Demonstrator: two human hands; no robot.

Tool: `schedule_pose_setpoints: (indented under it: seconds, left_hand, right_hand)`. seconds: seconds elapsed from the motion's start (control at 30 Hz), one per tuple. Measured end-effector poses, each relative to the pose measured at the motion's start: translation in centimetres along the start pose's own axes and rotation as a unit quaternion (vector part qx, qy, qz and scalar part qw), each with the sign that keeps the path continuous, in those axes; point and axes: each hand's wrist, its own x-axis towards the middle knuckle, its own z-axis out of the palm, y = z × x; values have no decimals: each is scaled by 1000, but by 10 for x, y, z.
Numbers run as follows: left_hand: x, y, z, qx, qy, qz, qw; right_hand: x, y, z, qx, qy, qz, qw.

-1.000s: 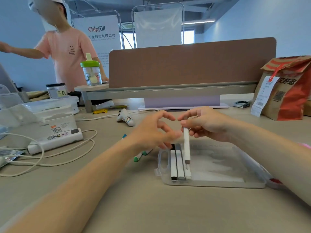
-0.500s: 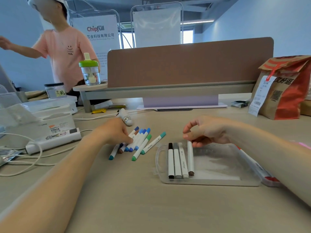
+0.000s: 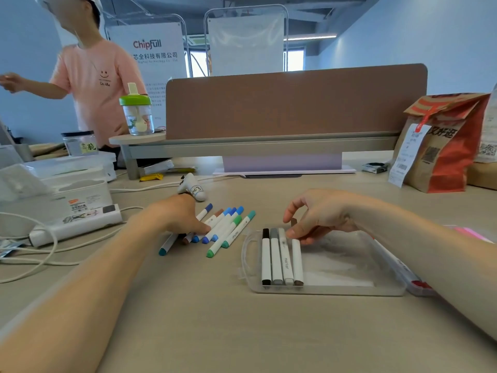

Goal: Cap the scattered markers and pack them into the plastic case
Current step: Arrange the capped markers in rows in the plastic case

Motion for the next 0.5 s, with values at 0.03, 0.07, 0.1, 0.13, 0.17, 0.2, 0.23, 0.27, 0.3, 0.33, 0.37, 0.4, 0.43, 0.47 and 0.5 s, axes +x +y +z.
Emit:
schedule_pose_setpoints:
  seconds: [0.03,0.07,0.1,0.13,0.17,0.2,0.23,0.27,0.3,0.33,0.37,0.4,0.43,0.47,0.5]
  left_hand:
    - [0,0,0,2,-5,1,1000]
    - [1,1,0,2,-9,1,1000]
    - [1,2,0,2,-11,2,1000]
    - [1,3,-1,1,-12,3,1000]
    - [1,3,-1,-1,-12,3,1000]
    - [1,3,-1,-4,-10,3,1000]
    - [0,3,-1,-7,-9,2,1000]
    - [-1,3,-1,-9,-8,2,1000]
    - [-2,2,-2,-14,-6,4,1000]
    - [-2,2,-3,-22,-2,7,1000]
    - [-3,1,-4,-35,4,9,999]
    - [-4,1,-6,-54,12,9,998]
    - [-6,2,-8,-74,22,9,997]
    - [-8,4,-9,-93,35,12,995]
    - [-10,7,-10,-113,48,21,992]
  right_hand:
    - [0,0,0,-6,4,-1,1000]
    - [-1,0,1,-10,9,-3,1000]
    - [-1,0,2,-15,15,-5,1000]
    - [-1,0,3,-27,22,-9,999]
    - [0,1,4,-45,30,-15,998]
    - [1,1,5,-65,39,-22,997]
    - [2,2,7,-82,46,-27,995]
    - [3,2,8,-93,50,-30,994]
    - [3,2,7,-99,47,-31,994]
    - [3,1,6,-99,38,-30,994]
    - [1,1,4,-96,22,-28,995]
    - [0,1,2,-94,3,-24,995]
    - [-1,1,1,-96,-13,-21,995]
    - [-2,2,0,-103,-21,-23,994]
    - [-1,3,0,-114,-22,-27,993]
